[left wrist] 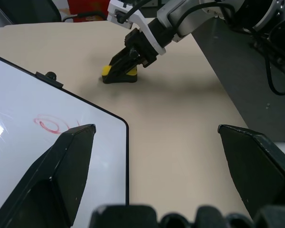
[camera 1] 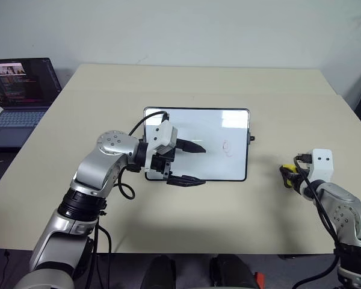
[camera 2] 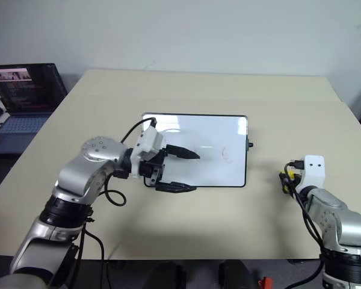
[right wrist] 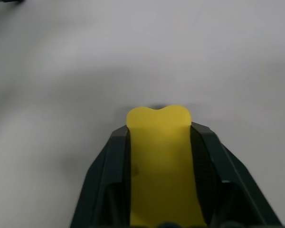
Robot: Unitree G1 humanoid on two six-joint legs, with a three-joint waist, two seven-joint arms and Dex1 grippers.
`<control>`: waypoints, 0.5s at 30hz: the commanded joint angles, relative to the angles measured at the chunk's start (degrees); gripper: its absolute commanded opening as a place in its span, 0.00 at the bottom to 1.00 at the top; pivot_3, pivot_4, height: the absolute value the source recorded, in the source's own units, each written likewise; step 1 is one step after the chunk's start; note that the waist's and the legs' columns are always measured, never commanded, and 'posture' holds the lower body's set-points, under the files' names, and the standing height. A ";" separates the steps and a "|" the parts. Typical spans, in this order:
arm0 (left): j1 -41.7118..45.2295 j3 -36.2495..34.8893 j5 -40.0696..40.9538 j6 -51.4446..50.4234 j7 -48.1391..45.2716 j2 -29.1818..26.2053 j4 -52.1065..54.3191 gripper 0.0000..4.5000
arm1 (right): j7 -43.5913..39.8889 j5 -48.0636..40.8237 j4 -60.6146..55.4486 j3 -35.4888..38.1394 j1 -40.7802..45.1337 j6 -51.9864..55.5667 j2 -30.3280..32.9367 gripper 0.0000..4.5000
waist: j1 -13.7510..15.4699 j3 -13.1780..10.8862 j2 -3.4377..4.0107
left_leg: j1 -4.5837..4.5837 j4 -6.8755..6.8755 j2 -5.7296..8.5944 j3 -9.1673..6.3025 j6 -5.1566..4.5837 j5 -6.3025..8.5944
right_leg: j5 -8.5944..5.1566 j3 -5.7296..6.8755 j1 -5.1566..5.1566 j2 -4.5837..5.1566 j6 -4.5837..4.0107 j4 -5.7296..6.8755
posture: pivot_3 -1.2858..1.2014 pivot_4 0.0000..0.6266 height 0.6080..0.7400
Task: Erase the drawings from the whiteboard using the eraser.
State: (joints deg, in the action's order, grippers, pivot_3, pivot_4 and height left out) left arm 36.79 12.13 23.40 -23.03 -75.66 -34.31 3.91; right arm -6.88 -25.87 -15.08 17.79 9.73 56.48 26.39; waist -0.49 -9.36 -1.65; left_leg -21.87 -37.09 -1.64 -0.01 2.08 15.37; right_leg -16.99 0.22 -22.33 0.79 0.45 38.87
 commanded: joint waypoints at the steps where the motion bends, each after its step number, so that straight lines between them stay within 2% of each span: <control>1: 0.02 -1.26 -0.02 0.60 0.73 -0.60 1.59 1.00 | -0.37 0.59 -0.96 0.18 0.48 -1.16 -0.41 0.28 | -0.01 0.00 0.00 | 0.00 0.00 0.00 0.00 0.00 0.00 | 0.00 0.00 0.00 0.00 0.00 0.00 | 0.52 0.24 1.00; 7: -3.64 -4.96 2.33 -3.94 6.77 -0.72 4.96 1.00 | -0.56 1.13 -5.88 0.73 -1.71 -2.35 -0.36 0.28 | -0.06 -0.01 0.02 | 0.01 0.01 -0.02 0.00 0.00 0.00 | 0.00 -0.01 -0.01 0.00 0.00 0.00 | 0.52 0.24 1.00; 15: -13.55 -9.74 1.72 -9.37 17.68 -2.53 14.32 1.00 | -5.77 3.56 -21.70 -4.96 -10.46 -7.87 3.36 0.28 | -0.12 -0.02 0.03 | 0.00 0.02 -0.02 -0.03 0.00 0.00 | -0.05 -0.01 -0.02 0.12 0.05 0.00 | 0.52 0.24 1.00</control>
State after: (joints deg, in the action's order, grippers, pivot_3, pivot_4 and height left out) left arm 24.02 4.91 24.93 -31.63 -59.91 -35.71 15.17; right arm -11.63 -22.97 -32.41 13.03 -0.14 50.90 28.89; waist -0.62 -9.37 -1.62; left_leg -21.85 -37.06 -1.69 -0.03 2.09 15.38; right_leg -17.04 0.19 -22.35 0.98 0.51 38.87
